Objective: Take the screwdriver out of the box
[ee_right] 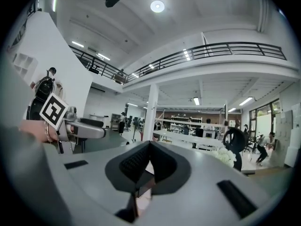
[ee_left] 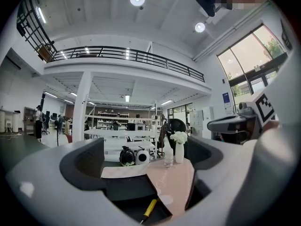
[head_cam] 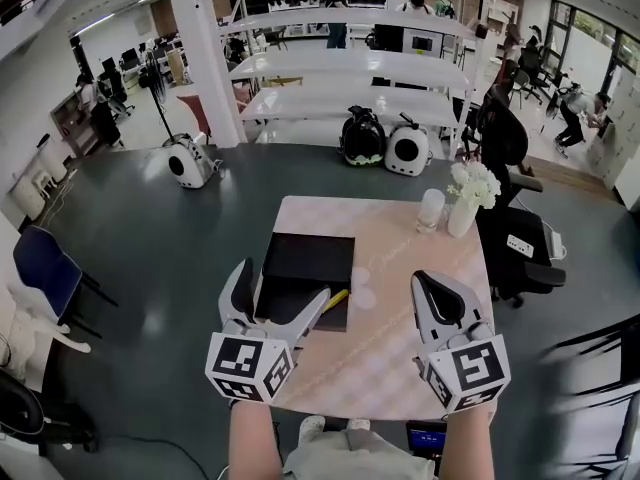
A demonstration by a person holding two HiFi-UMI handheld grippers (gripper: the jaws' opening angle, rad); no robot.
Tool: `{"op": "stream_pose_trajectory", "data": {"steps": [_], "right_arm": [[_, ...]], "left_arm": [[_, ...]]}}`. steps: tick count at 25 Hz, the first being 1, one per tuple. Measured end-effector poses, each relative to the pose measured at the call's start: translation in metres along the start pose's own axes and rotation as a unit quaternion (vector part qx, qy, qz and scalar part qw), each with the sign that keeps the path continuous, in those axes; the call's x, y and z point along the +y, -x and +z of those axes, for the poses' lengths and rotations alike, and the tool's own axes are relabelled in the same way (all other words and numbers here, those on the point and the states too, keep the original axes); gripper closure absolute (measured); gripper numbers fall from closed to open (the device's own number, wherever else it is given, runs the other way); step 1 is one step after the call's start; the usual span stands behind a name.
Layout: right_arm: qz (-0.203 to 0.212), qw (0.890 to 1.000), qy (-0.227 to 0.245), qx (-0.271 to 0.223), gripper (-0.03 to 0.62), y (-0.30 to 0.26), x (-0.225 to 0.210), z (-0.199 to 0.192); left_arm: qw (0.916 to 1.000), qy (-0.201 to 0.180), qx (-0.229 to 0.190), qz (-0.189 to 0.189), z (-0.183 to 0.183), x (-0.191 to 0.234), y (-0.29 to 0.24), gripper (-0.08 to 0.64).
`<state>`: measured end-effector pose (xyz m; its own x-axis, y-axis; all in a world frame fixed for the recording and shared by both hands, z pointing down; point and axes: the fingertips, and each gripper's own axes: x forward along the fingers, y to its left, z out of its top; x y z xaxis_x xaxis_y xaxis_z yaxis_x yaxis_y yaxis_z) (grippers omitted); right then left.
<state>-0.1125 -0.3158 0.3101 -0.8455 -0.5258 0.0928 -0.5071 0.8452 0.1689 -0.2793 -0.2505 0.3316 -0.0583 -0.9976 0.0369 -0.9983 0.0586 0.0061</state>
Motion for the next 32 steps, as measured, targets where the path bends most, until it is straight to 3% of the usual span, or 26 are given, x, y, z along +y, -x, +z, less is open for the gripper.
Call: {"op": "stream_pose_trajectory", "data": {"steps": [8, 16, 21, 26, 32], "right_arm": [[-0.042, 0.999, -0.021, 0.007, 0.586, -0.002, -0.005, -0.010], [-0.075, 0.997, -0.019, 0.024, 0.586, -0.008, -0.001, -0.017], [-0.097, 0.993, -0.029, 0.058, 0.586, -0.005, -0.007, -0.046], [-0.110, 0.989, -0.028, 0.096, 0.586, 0.000, -0.009, -0.069], [-0.117, 0.985, -0.029, 0.123, 0.586, 0.004, -0.009, -0.084]], "left_arm": [[0.9995, 0.019, -0.003, -0.026, 0.000, 0.015, -0.010, 0.029], [0.9942, 0.006, 0.059, -0.089, -0.026, 0.019, -0.027, 0.032], [0.9809, -0.021, 0.123, -0.149, -0.065, 0.003, -0.038, 0.034], [0.9635, -0.025, 0.184, -0.193, -0.108, -0.011, -0.051, 0.042], [0.9394, -0.028, 0.259, -0.223, -0.152, -0.015, -0.059, 0.111]]}}
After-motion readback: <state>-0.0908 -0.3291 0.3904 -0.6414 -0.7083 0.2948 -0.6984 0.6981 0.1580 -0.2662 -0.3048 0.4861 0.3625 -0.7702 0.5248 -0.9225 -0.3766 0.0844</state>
